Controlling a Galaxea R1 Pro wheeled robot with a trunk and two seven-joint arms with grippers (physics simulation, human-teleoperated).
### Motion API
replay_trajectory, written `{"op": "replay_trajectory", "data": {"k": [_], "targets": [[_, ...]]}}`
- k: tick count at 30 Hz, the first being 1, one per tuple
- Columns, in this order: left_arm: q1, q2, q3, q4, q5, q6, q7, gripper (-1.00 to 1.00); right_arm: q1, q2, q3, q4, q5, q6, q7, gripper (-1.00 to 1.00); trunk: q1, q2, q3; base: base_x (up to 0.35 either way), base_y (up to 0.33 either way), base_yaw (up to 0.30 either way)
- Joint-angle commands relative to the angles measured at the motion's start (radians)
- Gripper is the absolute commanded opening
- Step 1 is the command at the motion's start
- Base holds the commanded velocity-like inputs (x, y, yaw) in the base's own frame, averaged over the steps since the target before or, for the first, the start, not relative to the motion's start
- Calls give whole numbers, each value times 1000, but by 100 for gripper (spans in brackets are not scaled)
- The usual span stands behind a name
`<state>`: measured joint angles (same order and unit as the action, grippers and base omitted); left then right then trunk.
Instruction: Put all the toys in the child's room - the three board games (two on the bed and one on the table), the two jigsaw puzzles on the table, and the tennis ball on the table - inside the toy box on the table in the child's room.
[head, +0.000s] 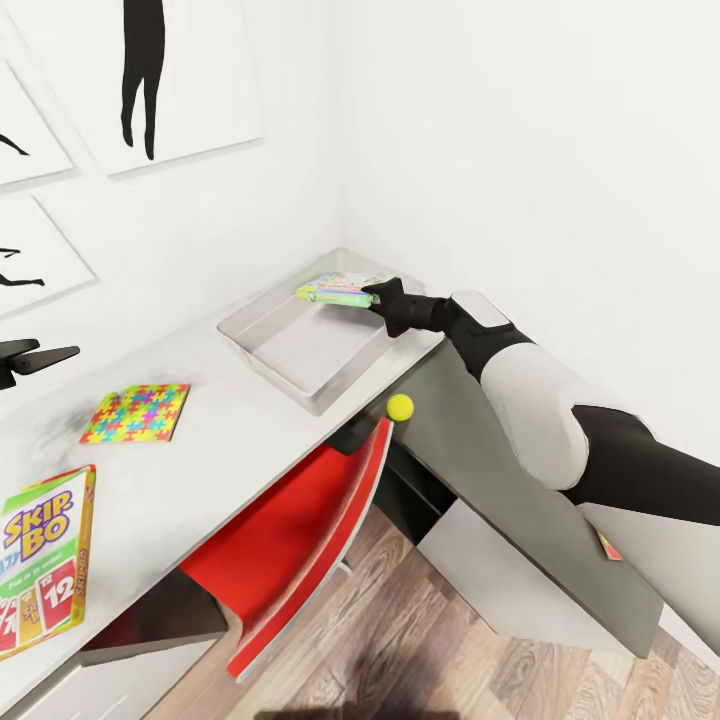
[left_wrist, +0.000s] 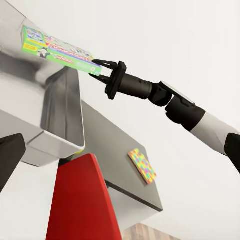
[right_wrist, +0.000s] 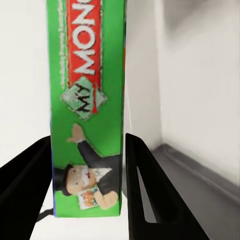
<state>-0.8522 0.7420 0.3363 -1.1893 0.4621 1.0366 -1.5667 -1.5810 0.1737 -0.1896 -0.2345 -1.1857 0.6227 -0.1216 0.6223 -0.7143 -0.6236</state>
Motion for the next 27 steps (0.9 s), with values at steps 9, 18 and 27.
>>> {"op": "replay_trajectory", "data": {"k": [9, 18, 27], "targets": [[0, 0, 13, 0, -2, 11, -4, 100, 0, 1, -8, -2, -6, 3, -11, -100, 0, -1, -1, 39, 5, 0], [2, 0, 18, 1, -1, 11, -4, 100, 0, 1, -8, -2, -6, 3, -11, -100, 0, -1, -1, 92, -63, 0], [3, 0, 18, 1, 0, 11, -4, 100, 0, 1, -8, -1, -6, 3, -12, -100, 0, -1, -1, 9, -9, 0]]}}
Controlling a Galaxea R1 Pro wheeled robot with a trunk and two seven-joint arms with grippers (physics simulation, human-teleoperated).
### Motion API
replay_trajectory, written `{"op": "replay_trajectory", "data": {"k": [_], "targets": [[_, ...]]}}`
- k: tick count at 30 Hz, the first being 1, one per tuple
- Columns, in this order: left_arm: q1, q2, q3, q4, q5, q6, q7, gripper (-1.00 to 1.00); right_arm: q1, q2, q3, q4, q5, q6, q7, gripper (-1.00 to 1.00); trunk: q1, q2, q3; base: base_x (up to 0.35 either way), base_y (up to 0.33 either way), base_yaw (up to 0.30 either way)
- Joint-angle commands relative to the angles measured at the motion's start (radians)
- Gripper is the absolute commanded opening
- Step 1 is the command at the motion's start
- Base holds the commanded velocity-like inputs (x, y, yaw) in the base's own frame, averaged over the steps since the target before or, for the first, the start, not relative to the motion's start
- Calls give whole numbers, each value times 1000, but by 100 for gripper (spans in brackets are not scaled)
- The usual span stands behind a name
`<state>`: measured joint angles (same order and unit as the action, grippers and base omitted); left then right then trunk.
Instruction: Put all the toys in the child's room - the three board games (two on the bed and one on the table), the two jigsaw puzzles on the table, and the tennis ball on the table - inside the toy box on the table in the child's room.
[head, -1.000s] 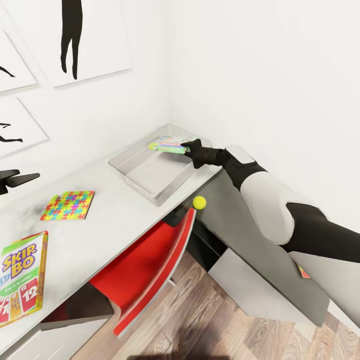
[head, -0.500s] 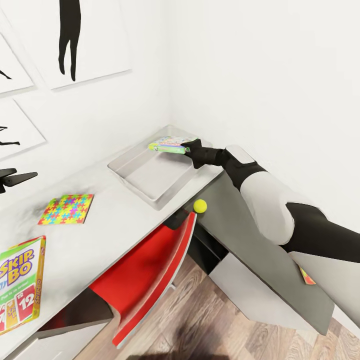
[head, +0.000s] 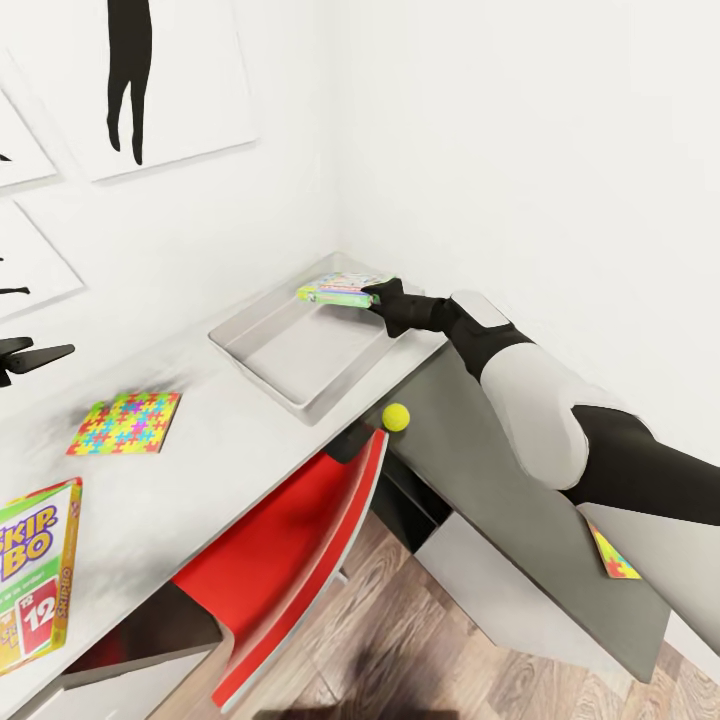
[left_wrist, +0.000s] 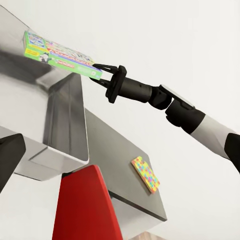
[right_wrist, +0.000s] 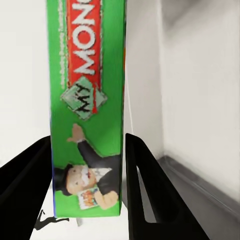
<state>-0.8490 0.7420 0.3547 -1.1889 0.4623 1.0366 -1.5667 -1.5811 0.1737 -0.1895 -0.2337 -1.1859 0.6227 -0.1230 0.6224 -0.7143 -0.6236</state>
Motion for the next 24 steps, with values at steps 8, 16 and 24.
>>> {"op": "replay_trajectory", "data": {"k": [8, 16, 24], "targets": [[0, 0, 0, 0, -1, 11, -4, 100, 0, 1, -8, -1, -6, 3, -10, -100, 0, -1, -1, 10, 27, 0], [1, 0, 0, 0, -1, 11, -4, 100, 0, 1, -8, -1, -6, 3, -10, -100, 0, -1, -1, 1, 2, 0], [1, 0, 1, 0, -1, 11, -4, 100, 0, 1, -8, 4, -6, 2, -10, -100, 0, -1, -1, 78, 0, 0]]}}
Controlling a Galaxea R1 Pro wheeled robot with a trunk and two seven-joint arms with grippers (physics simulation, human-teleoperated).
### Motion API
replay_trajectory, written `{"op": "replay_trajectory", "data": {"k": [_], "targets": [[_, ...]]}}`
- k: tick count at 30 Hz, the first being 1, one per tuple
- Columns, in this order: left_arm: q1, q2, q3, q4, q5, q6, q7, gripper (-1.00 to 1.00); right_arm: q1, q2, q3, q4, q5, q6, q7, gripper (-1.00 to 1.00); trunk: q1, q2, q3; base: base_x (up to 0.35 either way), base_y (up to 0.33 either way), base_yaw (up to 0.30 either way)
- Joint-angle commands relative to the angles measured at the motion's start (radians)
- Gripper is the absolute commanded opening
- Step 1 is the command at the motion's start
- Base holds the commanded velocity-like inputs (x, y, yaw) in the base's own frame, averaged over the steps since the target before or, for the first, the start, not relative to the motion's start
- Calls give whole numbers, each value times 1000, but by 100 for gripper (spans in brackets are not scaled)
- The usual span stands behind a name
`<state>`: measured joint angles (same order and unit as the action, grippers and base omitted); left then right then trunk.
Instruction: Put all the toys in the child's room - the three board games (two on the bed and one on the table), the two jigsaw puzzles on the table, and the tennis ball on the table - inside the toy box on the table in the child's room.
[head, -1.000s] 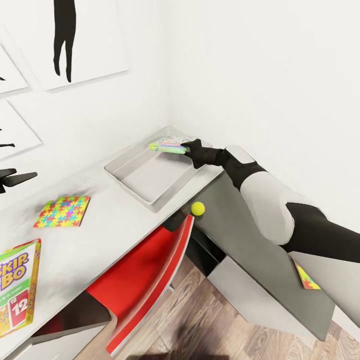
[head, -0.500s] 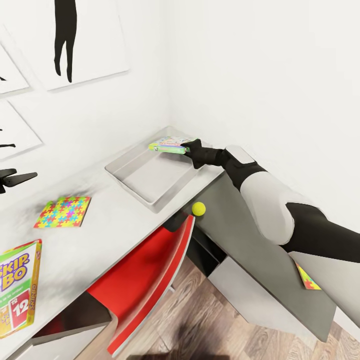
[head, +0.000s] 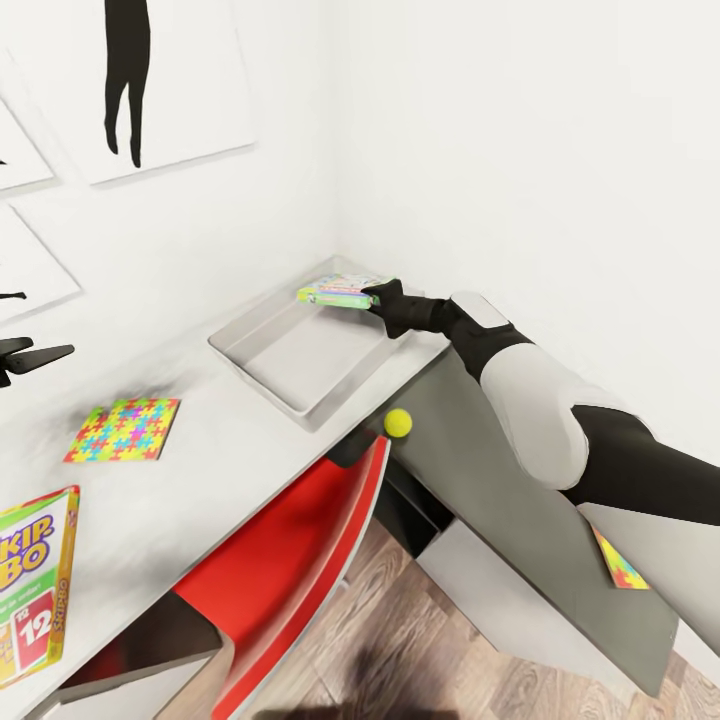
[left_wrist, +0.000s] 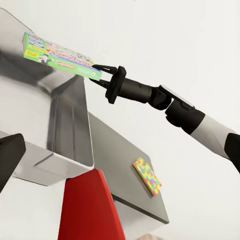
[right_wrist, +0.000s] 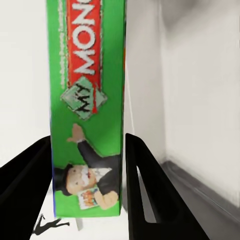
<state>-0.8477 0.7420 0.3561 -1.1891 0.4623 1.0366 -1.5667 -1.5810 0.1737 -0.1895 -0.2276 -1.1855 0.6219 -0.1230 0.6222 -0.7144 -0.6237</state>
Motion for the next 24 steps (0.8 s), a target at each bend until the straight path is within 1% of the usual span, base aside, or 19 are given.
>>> {"op": "replay_trajectory", "data": {"k": [1, 4, 10, 24], "targets": [[-1, 0, 0, 0, -1, 11, -4, 100, 0, 1, -8, -2, -6, 3, -10, -100, 0, -1, -1, 103, 0, 0], [0, 0, 0, 0, -1, 11, -4, 100, -1, 1, -8, -1, -6, 4, -10, -100, 0, -1, -1, 51, 0, 0], [2, 2, 13, -1, -1, 11, -4, 100, -1, 1, -8, -1, -6, 4, -10, -100, 0, -1, -1, 9, 0, 0], [5, 2, 14, 0, -1, 11, -4, 100, -1, 1, -8, -1, -6, 3, -12, -100, 0, -1, -1, 0, 0, 0]]}}
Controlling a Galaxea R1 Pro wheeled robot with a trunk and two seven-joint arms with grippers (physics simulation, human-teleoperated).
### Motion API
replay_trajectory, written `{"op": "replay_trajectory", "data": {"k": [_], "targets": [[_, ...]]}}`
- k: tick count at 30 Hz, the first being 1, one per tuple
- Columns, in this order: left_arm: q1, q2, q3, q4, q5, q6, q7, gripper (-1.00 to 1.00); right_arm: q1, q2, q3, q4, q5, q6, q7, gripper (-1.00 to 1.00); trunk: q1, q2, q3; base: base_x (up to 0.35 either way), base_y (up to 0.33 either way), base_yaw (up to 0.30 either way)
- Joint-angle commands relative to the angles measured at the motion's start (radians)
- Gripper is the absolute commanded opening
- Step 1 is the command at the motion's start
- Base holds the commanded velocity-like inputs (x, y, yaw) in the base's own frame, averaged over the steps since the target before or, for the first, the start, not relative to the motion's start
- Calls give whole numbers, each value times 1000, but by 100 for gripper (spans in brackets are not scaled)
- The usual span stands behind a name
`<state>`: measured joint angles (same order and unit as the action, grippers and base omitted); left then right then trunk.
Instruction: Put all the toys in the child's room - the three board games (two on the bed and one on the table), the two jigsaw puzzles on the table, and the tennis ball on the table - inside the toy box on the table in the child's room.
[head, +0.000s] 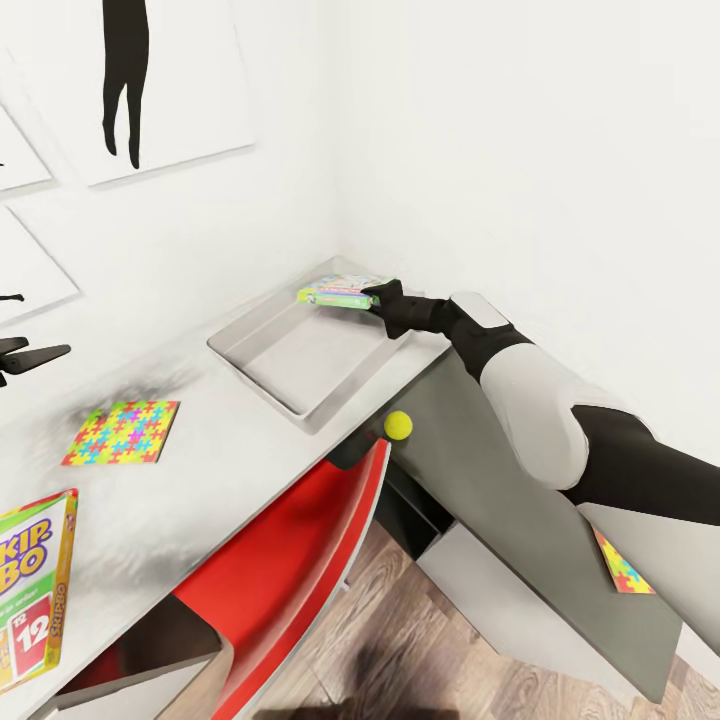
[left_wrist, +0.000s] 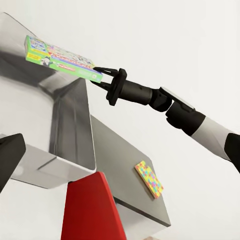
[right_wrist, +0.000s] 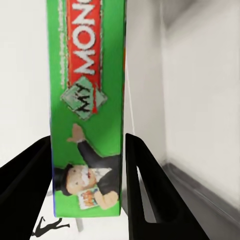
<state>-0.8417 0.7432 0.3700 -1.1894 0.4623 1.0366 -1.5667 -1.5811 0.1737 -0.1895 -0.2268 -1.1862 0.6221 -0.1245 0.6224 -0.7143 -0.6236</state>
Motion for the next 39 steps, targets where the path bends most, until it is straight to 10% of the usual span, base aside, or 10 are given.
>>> {"op": "replay_trajectory", "data": {"k": [1, 39], "targets": [[-1, 0, 0, 0, -1, 11, -4, 100, 0, 1, -8, -2, -6, 3, -10, -100, 0, -1, -1, 0, 0, 0], [1, 1, 1, -1, 19, 11, -4, 100, 0, 1, -8, -1, -6, 5, -22, -100, 0, -1, -1, 0, 0, 0]]}}
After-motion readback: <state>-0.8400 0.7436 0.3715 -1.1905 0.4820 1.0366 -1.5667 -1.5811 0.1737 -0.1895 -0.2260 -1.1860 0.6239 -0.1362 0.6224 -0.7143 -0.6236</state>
